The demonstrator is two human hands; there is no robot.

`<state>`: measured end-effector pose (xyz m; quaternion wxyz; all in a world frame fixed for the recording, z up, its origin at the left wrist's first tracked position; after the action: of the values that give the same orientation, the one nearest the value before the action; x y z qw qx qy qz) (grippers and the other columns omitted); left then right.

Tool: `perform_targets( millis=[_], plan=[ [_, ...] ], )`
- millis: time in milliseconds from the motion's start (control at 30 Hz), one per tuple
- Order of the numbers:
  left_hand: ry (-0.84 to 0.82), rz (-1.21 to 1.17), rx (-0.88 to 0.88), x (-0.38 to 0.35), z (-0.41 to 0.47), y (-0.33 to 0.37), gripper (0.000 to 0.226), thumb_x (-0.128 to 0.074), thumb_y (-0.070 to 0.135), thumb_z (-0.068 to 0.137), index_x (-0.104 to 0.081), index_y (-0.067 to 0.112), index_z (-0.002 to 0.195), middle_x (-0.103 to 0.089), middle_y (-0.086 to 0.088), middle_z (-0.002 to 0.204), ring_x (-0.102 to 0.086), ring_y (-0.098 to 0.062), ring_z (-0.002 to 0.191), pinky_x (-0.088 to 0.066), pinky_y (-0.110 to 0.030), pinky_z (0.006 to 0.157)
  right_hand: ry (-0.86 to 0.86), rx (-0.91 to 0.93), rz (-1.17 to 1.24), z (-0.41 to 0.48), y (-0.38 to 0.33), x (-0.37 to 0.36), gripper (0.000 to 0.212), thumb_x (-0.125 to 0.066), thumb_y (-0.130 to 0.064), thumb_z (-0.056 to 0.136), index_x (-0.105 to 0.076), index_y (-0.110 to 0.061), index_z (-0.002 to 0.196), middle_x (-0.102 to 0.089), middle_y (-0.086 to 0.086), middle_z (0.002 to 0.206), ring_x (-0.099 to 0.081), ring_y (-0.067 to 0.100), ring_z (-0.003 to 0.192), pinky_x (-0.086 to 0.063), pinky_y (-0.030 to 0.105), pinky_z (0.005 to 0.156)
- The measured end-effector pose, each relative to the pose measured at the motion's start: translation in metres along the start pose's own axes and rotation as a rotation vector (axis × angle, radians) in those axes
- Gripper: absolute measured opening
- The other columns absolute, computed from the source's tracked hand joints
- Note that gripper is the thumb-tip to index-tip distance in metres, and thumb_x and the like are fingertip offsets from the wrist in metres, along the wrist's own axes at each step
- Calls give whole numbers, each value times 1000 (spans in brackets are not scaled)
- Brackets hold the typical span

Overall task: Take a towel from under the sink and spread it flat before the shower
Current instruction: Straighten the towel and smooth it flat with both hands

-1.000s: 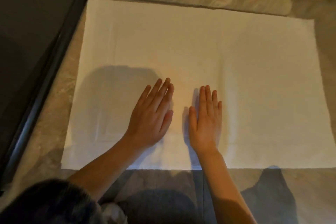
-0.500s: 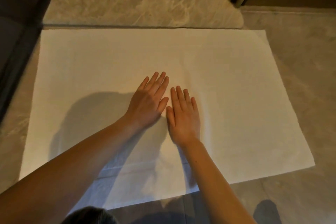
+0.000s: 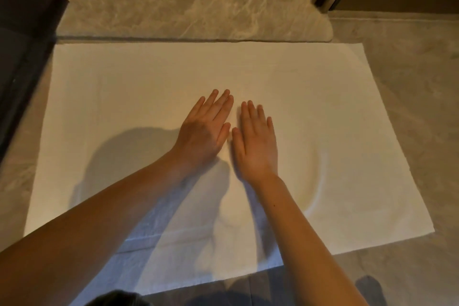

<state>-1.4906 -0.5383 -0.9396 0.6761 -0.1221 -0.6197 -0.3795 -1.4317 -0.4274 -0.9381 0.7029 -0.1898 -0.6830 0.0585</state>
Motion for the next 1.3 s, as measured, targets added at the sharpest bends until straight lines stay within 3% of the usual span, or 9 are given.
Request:
perform_targets(
  millis=[167, 333, 433, 533, 633, 767, 933, 1133, 1300],
  plan=[
    [-150, 117, 102, -11, 32, -35, 56, -29, 31, 103, -14, 12, 153, -12, -5, 162, -7, -21, 149, 2, -34, 120, -83, 58, -30, 38, -12, -18, 54, -17, -35, 105, -17, -17, 155, -13, 3, 163, -4, 19, 150, -1, 38, 122],
    [23, 80, 32, -8, 22, -36, 51, -35, 30, 102, -36, 7, 147, -32, -9, 155, -27, -24, 145, -20, -42, 119, -46, -32, -105, 48, 51, -3, 56, -21, -37, 104, -10, -20, 156, -8, 1, 163, -2, 18, 150, 0, 36, 122],
    [-52, 106, 44, -9, 25, -37, 55, -31, 32, 101, -32, 7, 149, -29, -9, 156, -25, -25, 146, -19, -43, 119, -50, -166, -128, 45, 90, 14, 57, -18, -36, 103, -5, -17, 156, -4, 2, 164, 1, 17, 150, 0, 37, 122],
    [-129, 139, 64, -14, 26, -38, 56, -27, 34, 101, -23, 10, 152, -21, -8, 160, -17, -24, 148, -11, -40, 120, -44, -171, -138, 49, 85, 20, 57, -21, -34, 104, -7, -15, 156, -4, 4, 164, 1, 20, 150, 0, 39, 122],
    [-129, 113, 128, -11, 39, -50, 58, -23, 35, 102, -11, 13, 154, -11, -4, 162, -8, -20, 149, -4, -37, 121, 19, -16, -71, 74, 42, 17, 55, -24, -31, 105, -15, -11, 155, -10, 7, 163, -4, 23, 150, -3, 39, 122],
    [-175, 179, 177, -4, 63, -75, 59, -17, 37, 102, -4, 14, 154, -2, -2, 163, 1, -17, 149, 2, -36, 120, -39, 137, -26, 114, -13, -3, 54, -25, -32, 105, -18, -12, 154, -15, 7, 162, -7, 23, 150, -2, 38, 121],
    [-175, 189, 224, -11, 61, -84, 60, -16, 40, 101, -3, 16, 155, -1, 1, 163, 2, -14, 149, 3, -35, 120, -137, 278, -114, 141, -6, -21, 56, -26, -38, 104, -15, -20, 155, -13, 0, 163, -6, 18, 150, -1, 36, 120],
    [-152, 173, 203, -11, 59, -84, 62, -17, 41, 100, -8, 15, 155, -5, 0, 163, -2, -15, 149, 1, -35, 120, -73, 16, -171, 152, 87, 10, 58, -20, -42, 104, -9, -18, 156, -7, 1, 164, -3, 18, 150, -2, 36, 120],
    [-145, 166, 190, -11, 59, -84, 61, -21, 40, 101, -12, 13, 154, -10, -3, 162, -6, -18, 149, -2, -36, 120, -79, -105, -173, 149, 85, 20, 59, -17, -40, 104, -5, -15, 156, -2, 5, 164, 1, 20, 150, 0, 40, 122]
  ],
)
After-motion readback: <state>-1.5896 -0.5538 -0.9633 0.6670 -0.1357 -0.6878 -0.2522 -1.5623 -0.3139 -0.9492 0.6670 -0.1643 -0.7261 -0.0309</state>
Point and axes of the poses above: each hand's wrist, its own z-axis towards the middle knuckle, its own x-axis out of the back of the hand, y = z × x, the point moved 5 cm from there along z, towards the middle knuckle
